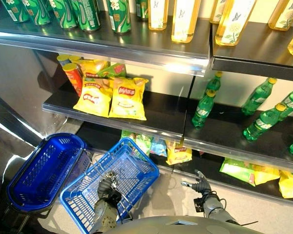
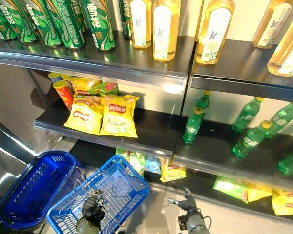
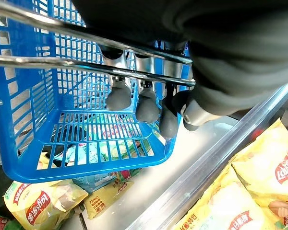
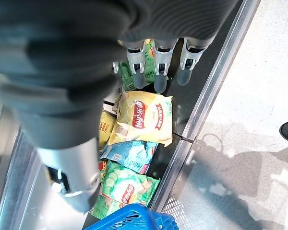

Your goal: Pick up the snacks into the basket

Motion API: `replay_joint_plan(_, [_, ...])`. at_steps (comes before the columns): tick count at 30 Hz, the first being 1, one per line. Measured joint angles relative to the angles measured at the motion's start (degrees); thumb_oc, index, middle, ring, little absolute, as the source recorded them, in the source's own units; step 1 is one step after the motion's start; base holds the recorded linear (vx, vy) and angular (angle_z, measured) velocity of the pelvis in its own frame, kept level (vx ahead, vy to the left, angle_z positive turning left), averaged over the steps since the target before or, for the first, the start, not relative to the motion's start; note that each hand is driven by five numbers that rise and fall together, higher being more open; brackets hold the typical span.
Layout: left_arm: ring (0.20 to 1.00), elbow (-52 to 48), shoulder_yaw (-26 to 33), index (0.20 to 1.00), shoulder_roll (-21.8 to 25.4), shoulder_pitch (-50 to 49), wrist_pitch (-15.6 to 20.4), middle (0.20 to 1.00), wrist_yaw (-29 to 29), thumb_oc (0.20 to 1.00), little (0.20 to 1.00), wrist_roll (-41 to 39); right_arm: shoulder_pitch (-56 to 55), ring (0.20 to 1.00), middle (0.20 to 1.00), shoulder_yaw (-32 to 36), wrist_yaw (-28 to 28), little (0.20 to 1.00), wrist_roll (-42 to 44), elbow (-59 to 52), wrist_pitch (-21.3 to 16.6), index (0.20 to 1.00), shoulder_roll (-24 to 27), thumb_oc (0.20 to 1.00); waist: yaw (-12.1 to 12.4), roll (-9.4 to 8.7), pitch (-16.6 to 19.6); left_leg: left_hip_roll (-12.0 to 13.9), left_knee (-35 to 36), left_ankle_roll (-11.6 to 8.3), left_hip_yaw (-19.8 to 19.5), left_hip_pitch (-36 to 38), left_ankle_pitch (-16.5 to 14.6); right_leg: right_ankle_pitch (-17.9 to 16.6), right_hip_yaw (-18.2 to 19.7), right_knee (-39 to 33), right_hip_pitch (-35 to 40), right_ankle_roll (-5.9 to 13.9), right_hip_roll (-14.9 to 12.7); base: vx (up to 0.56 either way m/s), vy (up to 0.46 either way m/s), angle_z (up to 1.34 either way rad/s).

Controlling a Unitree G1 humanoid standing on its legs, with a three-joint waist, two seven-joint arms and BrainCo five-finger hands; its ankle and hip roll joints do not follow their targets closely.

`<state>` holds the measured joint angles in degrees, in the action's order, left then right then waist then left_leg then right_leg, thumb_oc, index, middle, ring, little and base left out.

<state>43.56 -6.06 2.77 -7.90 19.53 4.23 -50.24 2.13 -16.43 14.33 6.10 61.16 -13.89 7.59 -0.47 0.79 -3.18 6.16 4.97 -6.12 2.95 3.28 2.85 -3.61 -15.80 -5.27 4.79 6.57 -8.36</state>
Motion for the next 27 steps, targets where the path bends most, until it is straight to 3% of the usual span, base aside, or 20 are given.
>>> replay_joint_plan(18, [0.200, 0.0, 0.0, 0.200, 0.0, 0.0, 0.0, 0.200, 0.0, 0.200, 0.200, 0.0, -0.1, 1.000, 1.000, -0.4, -0.2, 1.000, 0.0, -1.1, 0.0, 1.000, 0.1, 1.000, -0.1, 0.15, -0.4, 0.0, 0.0, 0.00, 0.0, -0.1, 0.0, 0.0, 0.1, 0.0, -0.2, 0.01, 0.0, 0.00, 0.000, 0.00])
replay_joint_plan(27, [0.200, -4.1, 0.2, 0.200, 0.1, -0.9, 1.5, 0.200, -0.1, 0.200, 0.200, 0.2, -3.8, 1.000, 1.000, -2.8, -4.4, 1.000, 0.1, -21.0, -3.9, 1.000, 4.4, 1.000, -0.1, 0.02, -1.0, 0.0, 0.0, -0.01, 0.1, 0.0, 0.0, 0.0, 0.2, 0.0, -0.1, 0.03, 0.0, 0.00, 0.000, 0.00])
